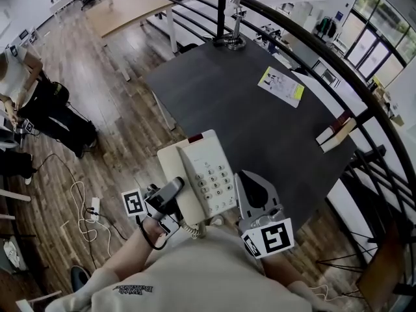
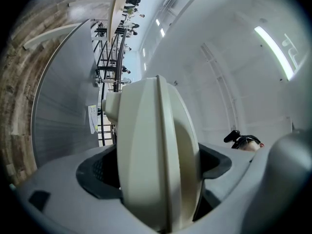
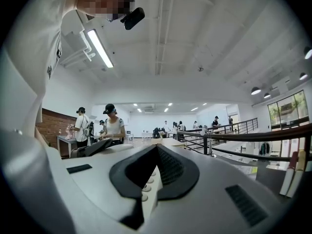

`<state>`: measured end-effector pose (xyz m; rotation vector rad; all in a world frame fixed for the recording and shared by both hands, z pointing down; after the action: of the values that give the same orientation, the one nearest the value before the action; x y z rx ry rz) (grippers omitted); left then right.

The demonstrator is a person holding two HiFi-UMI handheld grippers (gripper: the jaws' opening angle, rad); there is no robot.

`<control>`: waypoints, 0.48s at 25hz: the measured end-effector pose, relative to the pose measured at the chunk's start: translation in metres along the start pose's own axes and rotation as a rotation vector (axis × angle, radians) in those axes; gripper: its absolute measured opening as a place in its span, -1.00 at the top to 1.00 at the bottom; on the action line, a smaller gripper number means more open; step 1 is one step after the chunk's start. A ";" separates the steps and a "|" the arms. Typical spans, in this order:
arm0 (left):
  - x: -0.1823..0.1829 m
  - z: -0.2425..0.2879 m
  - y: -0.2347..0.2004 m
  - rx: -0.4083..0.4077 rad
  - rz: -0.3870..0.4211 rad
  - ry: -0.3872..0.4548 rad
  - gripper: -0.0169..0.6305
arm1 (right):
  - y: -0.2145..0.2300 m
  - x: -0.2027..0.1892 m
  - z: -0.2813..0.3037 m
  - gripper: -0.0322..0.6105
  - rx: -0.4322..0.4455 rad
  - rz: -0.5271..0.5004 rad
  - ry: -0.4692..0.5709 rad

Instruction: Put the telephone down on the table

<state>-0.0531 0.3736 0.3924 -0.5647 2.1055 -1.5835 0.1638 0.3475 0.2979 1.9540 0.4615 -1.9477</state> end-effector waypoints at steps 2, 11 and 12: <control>-0.007 0.003 -0.001 -0.002 0.012 0.005 -0.53 | 0.005 -0.002 -0.007 0.89 0.006 -0.002 0.003; -0.032 0.014 -0.010 0.014 0.015 0.050 -0.53 | 0.014 -0.005 -0.018 0.89 0.046 0.005 0.024; -0.033 0.016 -0.010 0.016 0.018 0.049 -0.53 | 0.015 -0.005 -0.018 0.89 0.051 0.007 0.025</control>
<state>-0.0170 0.3771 0.4017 -0.5054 2.1256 -1.6183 0.1868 0.3428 0.3035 2.0111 0.4142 -1.9510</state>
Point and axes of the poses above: the fingertips, and each gripper's own axes: z forward along the fingers, y to its right, x out of its top, the point moved 8 cm from there along -z, backward along the fingers, and after that the axes turned 12 degrees about x, right-handed, at the moved point
